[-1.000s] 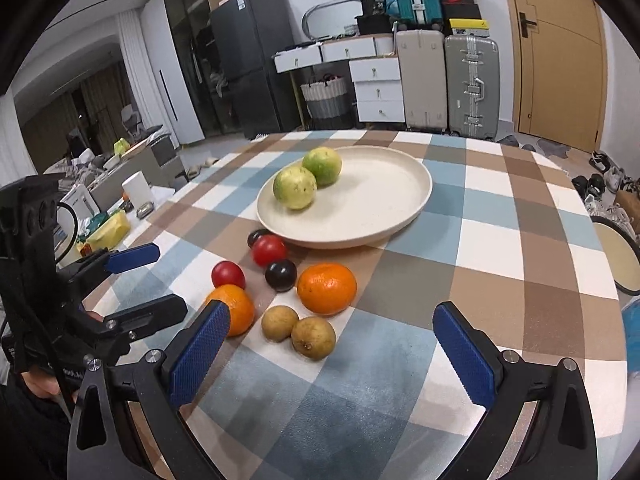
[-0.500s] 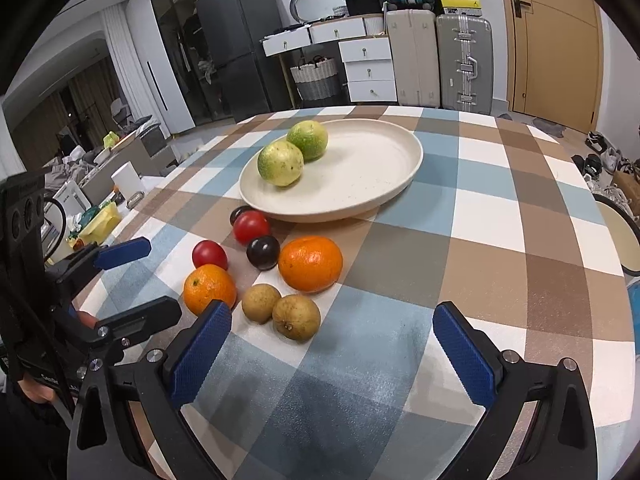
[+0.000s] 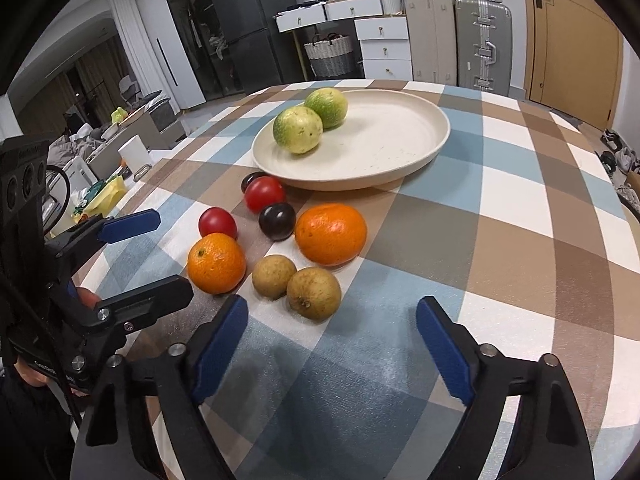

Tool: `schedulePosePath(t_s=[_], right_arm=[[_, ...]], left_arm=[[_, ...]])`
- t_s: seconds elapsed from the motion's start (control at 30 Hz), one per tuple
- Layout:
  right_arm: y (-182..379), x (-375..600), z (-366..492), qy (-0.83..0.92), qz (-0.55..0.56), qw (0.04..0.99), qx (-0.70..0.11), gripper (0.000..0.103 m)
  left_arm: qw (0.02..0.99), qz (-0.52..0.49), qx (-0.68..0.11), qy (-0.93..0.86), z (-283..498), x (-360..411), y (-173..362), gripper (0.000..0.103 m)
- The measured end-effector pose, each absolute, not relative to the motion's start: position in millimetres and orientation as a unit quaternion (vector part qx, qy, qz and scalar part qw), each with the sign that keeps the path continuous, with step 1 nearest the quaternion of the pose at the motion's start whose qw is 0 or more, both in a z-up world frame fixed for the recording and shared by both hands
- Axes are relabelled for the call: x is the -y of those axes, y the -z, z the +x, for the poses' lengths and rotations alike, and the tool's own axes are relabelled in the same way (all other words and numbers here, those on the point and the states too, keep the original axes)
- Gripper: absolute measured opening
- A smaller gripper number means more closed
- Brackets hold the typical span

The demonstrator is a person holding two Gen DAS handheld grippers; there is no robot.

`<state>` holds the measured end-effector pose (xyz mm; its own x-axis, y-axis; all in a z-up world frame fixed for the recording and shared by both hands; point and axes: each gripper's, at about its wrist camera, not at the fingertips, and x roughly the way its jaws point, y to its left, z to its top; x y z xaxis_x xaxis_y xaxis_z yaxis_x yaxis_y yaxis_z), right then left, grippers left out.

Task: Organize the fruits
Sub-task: 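Withdraw both tools from the plate back toward the remaining fruits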

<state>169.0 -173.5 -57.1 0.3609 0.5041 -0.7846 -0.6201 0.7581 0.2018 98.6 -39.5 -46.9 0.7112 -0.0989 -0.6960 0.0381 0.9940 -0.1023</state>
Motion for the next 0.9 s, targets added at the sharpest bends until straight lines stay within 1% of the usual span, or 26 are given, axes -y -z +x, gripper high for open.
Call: schedulePosePath(t_s=[0.47,0.57,0.63,0.77,0.83,0.9], right_arm=[[56.8,166.9,163.2,-0.364,-0.069,0.813,-0.449,0.080],[56.7,167.3,163.1,-0.364,-0.068,0.813,-0.449,0.078],[56.6,167.1,162.9,-0.365,-0.068,0.813,-0.449,0.078],[56.7,166.5,162.6,-0.365,-0.069,0.813,-0.449,0.078],[56.7,167.0,162.6,-0.365,-0.069,0.813,-0.449,0.075],[56.7,166.0,162.1,-0.366,-0.071,0.813,-0.448,0.072]], left_arm=[[0.922,-0.034,-0.385,0.030,102.1,41.2,49.4,0.101],[0.920,-0.037,-0.389,0.037,102.4,42.0,51.0,0.096],[0.918,-0.036,-0.393,0.044,102.5,43.2,52.4,0.090],[0.914,-0.043,-0.400,0.054,102.5,42.7,54.6,0.081],[0.912,-0.049,-0.404,0.061,102.8,41.3,56.2,0.075],[0.911,-0.051,-0.405,0.066,102.4,41.5,56.5,0.074]])
